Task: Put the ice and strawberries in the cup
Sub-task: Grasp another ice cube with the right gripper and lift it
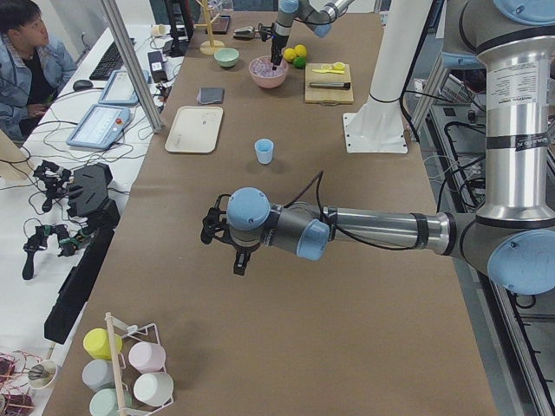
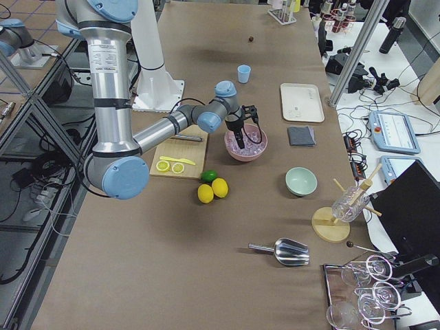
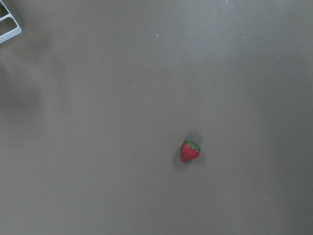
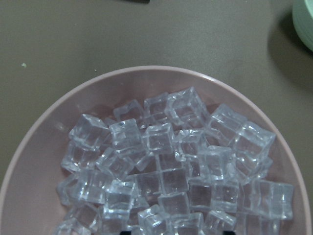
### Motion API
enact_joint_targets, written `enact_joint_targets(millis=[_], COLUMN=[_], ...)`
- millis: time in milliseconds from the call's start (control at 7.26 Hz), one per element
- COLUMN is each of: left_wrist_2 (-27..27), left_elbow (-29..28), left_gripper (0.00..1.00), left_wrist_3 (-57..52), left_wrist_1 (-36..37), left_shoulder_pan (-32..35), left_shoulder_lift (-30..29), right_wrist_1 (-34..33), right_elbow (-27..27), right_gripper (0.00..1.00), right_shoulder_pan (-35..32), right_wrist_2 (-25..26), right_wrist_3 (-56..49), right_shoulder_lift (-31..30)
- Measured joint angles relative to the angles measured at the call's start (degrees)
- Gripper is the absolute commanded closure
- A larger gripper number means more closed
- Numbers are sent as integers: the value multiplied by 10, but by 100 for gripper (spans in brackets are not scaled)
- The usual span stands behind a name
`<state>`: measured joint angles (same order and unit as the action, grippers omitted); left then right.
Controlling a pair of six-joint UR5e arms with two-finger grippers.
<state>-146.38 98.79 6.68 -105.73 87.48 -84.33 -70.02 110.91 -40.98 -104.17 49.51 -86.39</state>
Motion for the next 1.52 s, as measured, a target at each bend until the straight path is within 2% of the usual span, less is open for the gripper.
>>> enact_joint_targets(millis=[413,1102,1240,1378,1516], left_wrist_2=[0,0,0,0,-1], left_elbow=[0,0,0,-1,-1], left_gripper=[2,2,2,2,2], left_wrist_3=[1,0,0,0,0], left_wrist_1=[0,0,0,0,0], left_shoulder_pan=[-3,-4,-4,-4,-5], left_shoulder_lift=[-1,-1,-1,-1,-1], right_wrist_1=[1,1,1,1,1], right_elbow=[10,8,7,7,7], right_gripper=[35,52,66,89,100], right_shoulder_pan=[18,26,28,29,30], right_wrist_2=[-10,-9,-8,-8,-9], right_wrist_3=[19,16,15,14,13], right_shoulder_lift=[-7,-15,-13,-11,-10])
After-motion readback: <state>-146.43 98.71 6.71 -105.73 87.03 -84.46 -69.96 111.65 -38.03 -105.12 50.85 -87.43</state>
